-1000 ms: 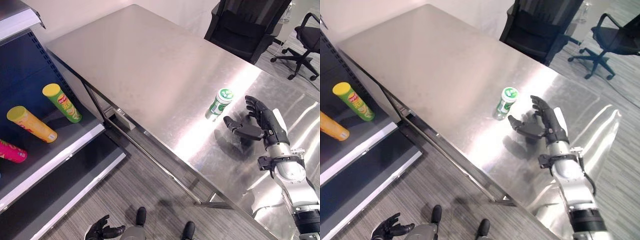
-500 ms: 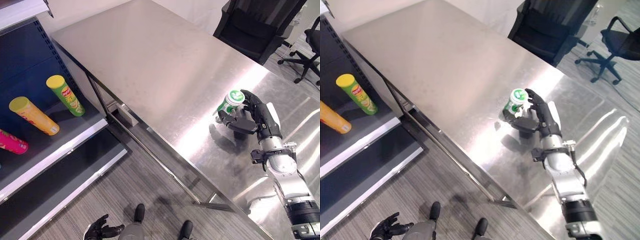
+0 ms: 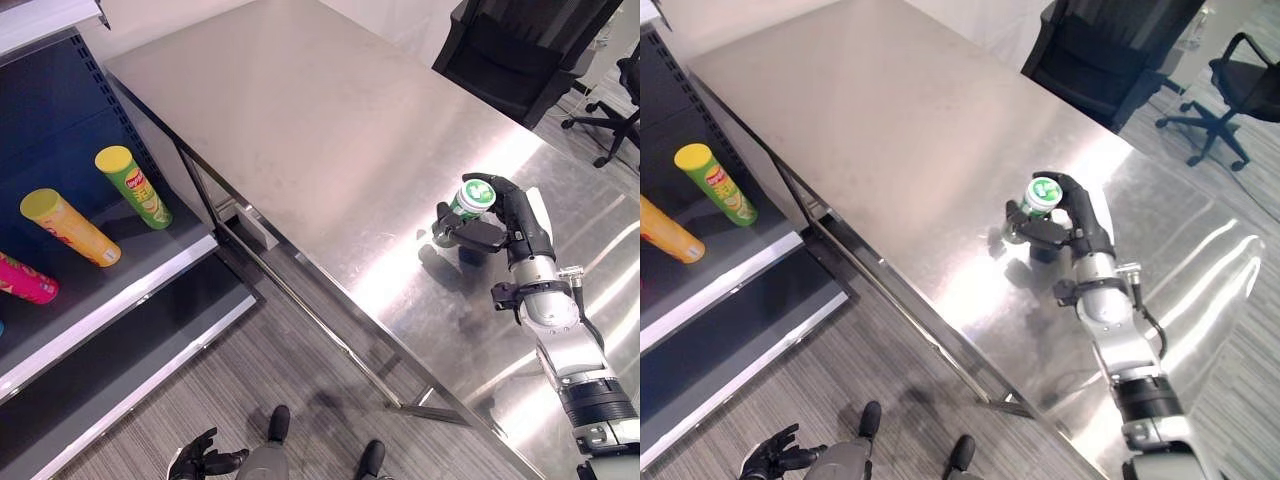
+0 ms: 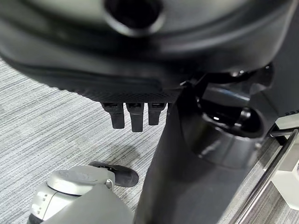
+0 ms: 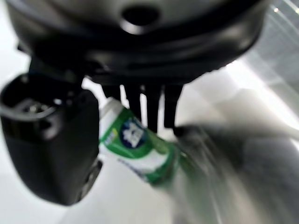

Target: Put the goods on the table back onto the shelves and tidy them up.

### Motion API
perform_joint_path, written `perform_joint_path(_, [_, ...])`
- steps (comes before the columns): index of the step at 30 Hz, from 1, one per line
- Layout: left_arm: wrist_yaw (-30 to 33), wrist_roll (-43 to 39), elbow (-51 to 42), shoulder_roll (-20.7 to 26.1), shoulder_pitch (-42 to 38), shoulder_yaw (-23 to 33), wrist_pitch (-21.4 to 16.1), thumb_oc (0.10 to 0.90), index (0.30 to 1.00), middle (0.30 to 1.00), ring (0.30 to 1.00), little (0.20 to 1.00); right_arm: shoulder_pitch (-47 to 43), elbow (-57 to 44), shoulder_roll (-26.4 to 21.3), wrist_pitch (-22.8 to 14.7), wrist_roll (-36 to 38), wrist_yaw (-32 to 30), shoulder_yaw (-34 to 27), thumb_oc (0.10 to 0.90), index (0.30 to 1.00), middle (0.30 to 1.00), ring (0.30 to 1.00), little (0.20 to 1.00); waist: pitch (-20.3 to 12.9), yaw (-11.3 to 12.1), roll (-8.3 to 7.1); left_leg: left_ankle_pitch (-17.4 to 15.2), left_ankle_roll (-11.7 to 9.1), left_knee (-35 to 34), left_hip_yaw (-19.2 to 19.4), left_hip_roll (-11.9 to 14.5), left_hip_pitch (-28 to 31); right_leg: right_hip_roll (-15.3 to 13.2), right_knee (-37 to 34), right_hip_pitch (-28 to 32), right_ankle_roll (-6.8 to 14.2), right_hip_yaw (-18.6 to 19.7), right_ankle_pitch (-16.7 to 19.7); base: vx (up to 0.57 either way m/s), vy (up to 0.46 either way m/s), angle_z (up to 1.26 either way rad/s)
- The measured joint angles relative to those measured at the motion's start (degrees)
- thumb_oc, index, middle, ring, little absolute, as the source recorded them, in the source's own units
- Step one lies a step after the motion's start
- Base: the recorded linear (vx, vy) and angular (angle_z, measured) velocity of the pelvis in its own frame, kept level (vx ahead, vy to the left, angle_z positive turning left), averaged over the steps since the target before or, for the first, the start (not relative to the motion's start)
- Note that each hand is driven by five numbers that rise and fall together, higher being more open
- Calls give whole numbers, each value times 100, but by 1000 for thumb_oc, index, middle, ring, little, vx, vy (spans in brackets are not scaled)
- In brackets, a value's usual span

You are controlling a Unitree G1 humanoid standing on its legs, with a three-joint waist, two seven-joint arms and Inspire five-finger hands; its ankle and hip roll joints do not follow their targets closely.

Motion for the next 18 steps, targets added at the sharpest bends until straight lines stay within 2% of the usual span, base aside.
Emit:
perform_joint_path(7, [2, 2, -2, 0, -84, 4, 1, 800, 900, 900, 900, 900, 57, -124, -17, 1, -181, -3, -116, 400, 300, 300, 300, 300, 111, 86, 49, 1, -1, 1, -19, -3, 1, 0, 0, 14, 3, -26, -5, 0, 0, 0])
perform_joint_path(13, [0, 12, -43, 1, -90, 21, 3, 800, 900, 900, 900, 900, 317, -732, -23, 14, -230, 11, -343, 400, 300, 300, 300, 300, 131, 76, 82, 1, 0, 1, -53, -5, 87, -1, 0, 127, 2, -108, -8, -7, -9, 2])
perform_joint_path(18, [-4, 10, -74, 10, -88, 35, 5, 800, 900, 900, 900, 900, 4, -1285, -536, -33, -231, 48, -369, 400, 300, 300, 300, 300, 128, 92, 87, 7, -9, 1, -28, 10, 192, 9, 0, 214, 7, -88, -11, -56, -62, -1])
